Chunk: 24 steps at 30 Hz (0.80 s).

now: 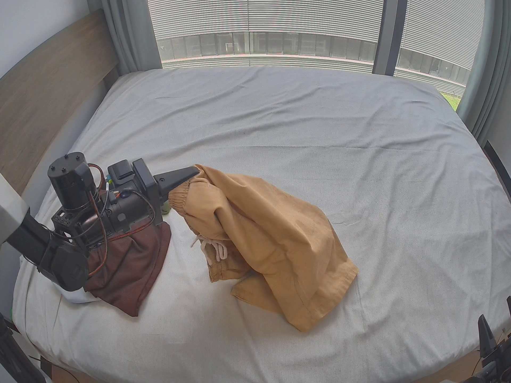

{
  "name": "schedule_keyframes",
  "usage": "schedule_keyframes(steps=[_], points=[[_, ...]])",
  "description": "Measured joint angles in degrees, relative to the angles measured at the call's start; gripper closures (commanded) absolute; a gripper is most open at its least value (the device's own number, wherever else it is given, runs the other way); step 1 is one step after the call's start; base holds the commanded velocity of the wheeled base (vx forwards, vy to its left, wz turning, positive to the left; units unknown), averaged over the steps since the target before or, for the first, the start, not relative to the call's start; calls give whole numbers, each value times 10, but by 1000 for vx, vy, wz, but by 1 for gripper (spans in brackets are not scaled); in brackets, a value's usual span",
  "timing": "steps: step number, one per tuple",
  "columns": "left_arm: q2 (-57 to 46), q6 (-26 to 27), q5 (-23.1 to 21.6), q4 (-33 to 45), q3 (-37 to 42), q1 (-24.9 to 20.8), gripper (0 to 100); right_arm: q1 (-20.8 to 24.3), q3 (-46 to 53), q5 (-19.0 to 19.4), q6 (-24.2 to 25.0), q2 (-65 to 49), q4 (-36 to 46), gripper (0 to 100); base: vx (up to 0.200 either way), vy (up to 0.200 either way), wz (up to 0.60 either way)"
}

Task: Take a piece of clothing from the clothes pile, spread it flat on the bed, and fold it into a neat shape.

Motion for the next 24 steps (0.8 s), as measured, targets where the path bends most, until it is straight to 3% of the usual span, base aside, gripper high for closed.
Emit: schedule_keyframes(steps=[7, 15, 24], points=[[6, 41, 16, 24, 2, 22, 100, 0, 0, -1, 3, 0, -1, 0, 0, 0, 0], [14, 46, 18, 24, 0, 43, 100, 0, -3, -4, 14, 0, -15, 0, 0, 0, 0], [14, 47, 16, 24, 4, 58, 100, 25, -120, 25, 32, 39, 9, 0, 0, 0, 0]])
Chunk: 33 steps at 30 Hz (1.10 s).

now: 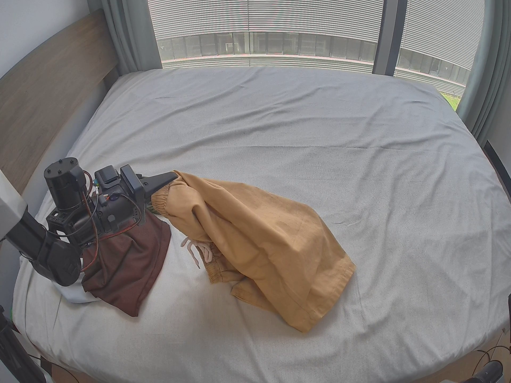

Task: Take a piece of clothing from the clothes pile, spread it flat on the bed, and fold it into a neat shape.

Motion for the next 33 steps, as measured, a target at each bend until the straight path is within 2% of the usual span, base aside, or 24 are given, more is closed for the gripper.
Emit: schedule_keyframes(steps=[5, 7, 11, 16, 19, 24, 27, 33], points=[[0, 0, 0, -1, 3, 5, 100, 63, -30, 16, 16, 74, 8, 0, 0, 0, 0], [0, 0, -1, -2, 3, 7, 100, 94, -52, 24, 42, 118, 8, 0, 0, 0, 0], [0, 0, -1, -2, 4, 12, 100, 125, -98, 55, 78, 193, 8, 0, 0, 0, 0], [-1, 3, -2, -2, 5, 15, 100, 142, -144, 94, 98, 295, -10, 0, 0, 0, 0], [-1, 7, -2, -2, 5, 17, 100, 148, -155, 106, 103, 369, -56, 0, 0, 0, 0], [-1, 11, -2, -1, 6, 18, 100, 152, -155, 128, 108, 489, -157, 0, 0, 0, 0], [0, 12, -2, 0, 6, 19, 100, 153, -149, 155, 111, 557, -202, 0, 0, 0, 0], [2, 14, -3, 0, 5, 25, 100, 154, -127, 190, 116, 658, -235, 0, 0, 0, 0]])
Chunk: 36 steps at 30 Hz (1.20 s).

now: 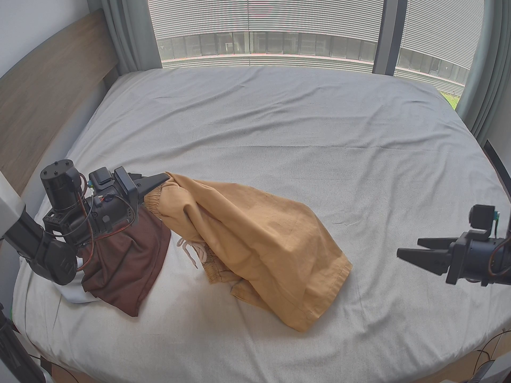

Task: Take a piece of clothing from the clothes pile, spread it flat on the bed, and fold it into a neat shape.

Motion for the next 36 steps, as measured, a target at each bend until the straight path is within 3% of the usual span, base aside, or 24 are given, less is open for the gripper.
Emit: schedule_keyframes(steps=[5, 19, 36], points=[[2, 0, -1, 0, -1, 2, 100, 4, 21, 12, 2, 62, -27, 0, 0, 0, 0], [7, 0, -1, -1, 1, -1, 100, 17, 78, 29, 42, 239, -229, 0, 0, 0, 0], [6, 0, -1, -3, 2, -5, 100, 64, 100, 27, 69, 448, -419, 0, 0, 0, 0]])
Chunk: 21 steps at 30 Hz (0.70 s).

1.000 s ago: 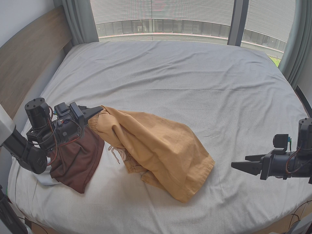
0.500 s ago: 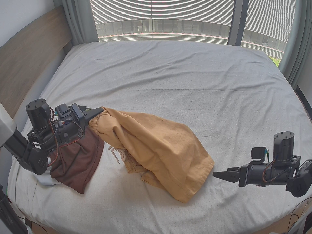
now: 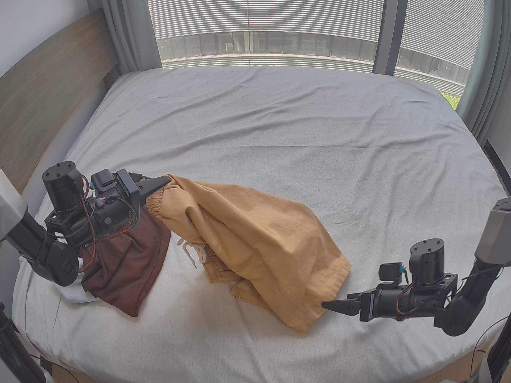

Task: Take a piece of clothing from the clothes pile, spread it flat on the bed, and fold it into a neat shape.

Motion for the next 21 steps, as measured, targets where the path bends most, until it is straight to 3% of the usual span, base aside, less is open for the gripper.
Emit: schedule_keyframes(steps=[11, 21], points=[[0, 0, 0, 0, 0, 0, 100, 12, -2, -8, 42, 143, -161, 0, 0, 0, 0], [0, -1, -1, 0, 0, 0, 100, 17, -26, -15, 49, 191, -167, 0, 0, 0, 0]])
